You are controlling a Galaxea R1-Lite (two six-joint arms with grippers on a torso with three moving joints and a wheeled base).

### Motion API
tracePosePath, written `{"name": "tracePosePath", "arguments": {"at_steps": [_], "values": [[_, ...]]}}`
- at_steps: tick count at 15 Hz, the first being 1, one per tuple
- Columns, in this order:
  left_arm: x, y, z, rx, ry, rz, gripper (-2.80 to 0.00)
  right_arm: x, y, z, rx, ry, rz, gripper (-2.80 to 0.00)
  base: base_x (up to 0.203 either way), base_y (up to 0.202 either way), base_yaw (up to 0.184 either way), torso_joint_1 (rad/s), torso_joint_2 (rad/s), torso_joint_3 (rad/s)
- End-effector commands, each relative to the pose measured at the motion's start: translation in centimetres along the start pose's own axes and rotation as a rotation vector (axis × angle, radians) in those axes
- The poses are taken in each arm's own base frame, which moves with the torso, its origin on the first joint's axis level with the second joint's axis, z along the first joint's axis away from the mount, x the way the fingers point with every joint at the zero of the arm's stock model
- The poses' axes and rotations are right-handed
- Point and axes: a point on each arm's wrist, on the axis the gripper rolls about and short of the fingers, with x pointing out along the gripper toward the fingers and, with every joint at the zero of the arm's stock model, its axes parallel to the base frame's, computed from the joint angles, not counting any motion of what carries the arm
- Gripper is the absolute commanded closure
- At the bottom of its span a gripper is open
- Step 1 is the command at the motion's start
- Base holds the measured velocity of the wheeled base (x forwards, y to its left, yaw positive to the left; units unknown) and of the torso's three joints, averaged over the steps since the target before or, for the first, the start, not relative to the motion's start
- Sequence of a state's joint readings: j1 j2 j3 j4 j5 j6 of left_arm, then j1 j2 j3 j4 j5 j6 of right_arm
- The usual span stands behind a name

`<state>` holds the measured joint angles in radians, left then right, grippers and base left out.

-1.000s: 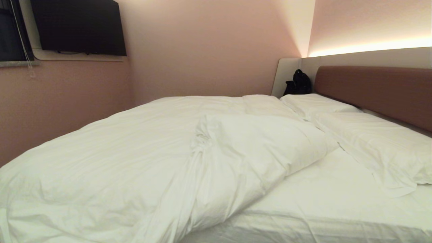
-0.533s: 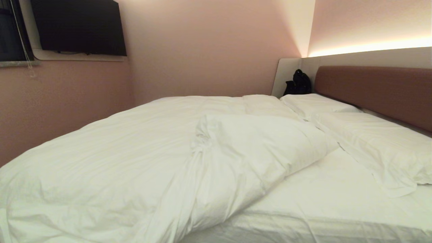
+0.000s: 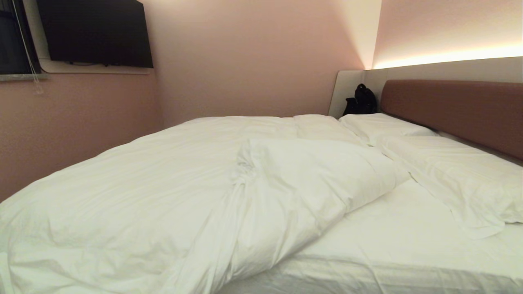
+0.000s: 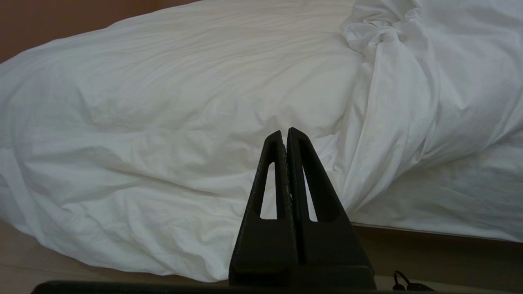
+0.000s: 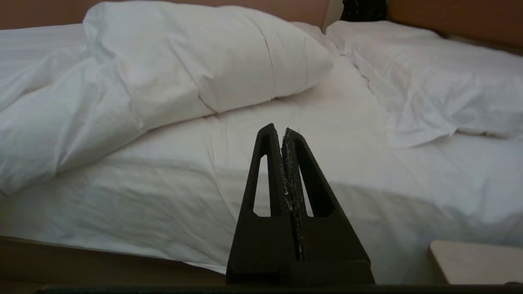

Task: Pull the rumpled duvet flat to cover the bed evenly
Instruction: Hold the folded corner of the quilt

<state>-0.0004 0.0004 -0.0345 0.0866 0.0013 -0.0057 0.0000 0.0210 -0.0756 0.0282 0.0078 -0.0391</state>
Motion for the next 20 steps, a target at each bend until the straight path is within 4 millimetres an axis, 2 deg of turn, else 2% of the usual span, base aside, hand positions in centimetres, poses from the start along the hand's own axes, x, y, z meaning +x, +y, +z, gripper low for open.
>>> {"name": "tracePosePath", "arguments": {"at_steps": [1, 3, 5, 7, 9, 12, 14, 16, 20], "values": [[0.0, 0.0, 0.0, 0.0, 0.0, 0.001, 0.0, 0.3, -0.1, 3.0, -0.028, 0.025, 0.024, 0.0, 0.0, 0.0, 0.0, 0.0, 0.0, 0.0], [0.0, 0.0, 0.0, 0.0, 0.0, 0.001, 0.0, 1.1, -0.1, 6.3, -0.021, 0.024, 0.067, 0.0, 0.0, 0.0, 0.0, 0.0, 0.0, 0.0], [0.0, 0.0, 0.0, -0.002, 0.0, 0.001, 0.0, 4.6, -0.2, 9.8, -0.004, 0.127, 0.117, 0.0, 0.0, 0.0, 0.0, 0.0, 0.0, 0.0], [0.0, 0.0, 0.0, -0.001, 0.0, 0.001, 0.0, 11.3, -0.2, 12.2, 0.022, 0.282, 0.167, 0.0, 0.0, 0.0, 0.0, 0.0, 0.0, 0.0], [0.0, 0.0, 0.0, 0.0, 0.0, 0.001, 0.0, 18.1, 0.0, 13.2, 0.044, 0.369, 0.207, 0.0, 0.0, 0.0, 0.0, 0.0, 0.0, 0.0], [0.0, 0.0, 0.0, 0.0, 0.0, 0.001, 0.0, 27.1, 1.1, 12.4, 0.068, 0.447, 0.269, 0.0, 0.0, 0.0, 0.0, 0.0, 0.0, 0.0], [0.0, 0.0, 0.0, 0.0, 0.0, 0.002, 0.0, 31.0, 2.5, 11.4, 0.072, 0.472, 0.321, 0.0, 0.0, 0.0, 0.0, 0.0, 0.0, 0.0], [0.0, 0.0, 0.0, 0.0, 0.0, 0.001, 0.0, 33.3, 4.8, 10.5, 0.064, 0.489, 0.388, 0.0, 0.0, 0.0, 0.0, 0.0, 0.0, 0.0], [0.0, 0.0, 0.0, 0.0, 0.001, 0.001, 0.0, 35.9, 7.8, 8.8, 0.042, 0.527, 0.444, 0.0, 0.0, 0.0, 0.0, 0.0, 0.0, 0.0]]}}
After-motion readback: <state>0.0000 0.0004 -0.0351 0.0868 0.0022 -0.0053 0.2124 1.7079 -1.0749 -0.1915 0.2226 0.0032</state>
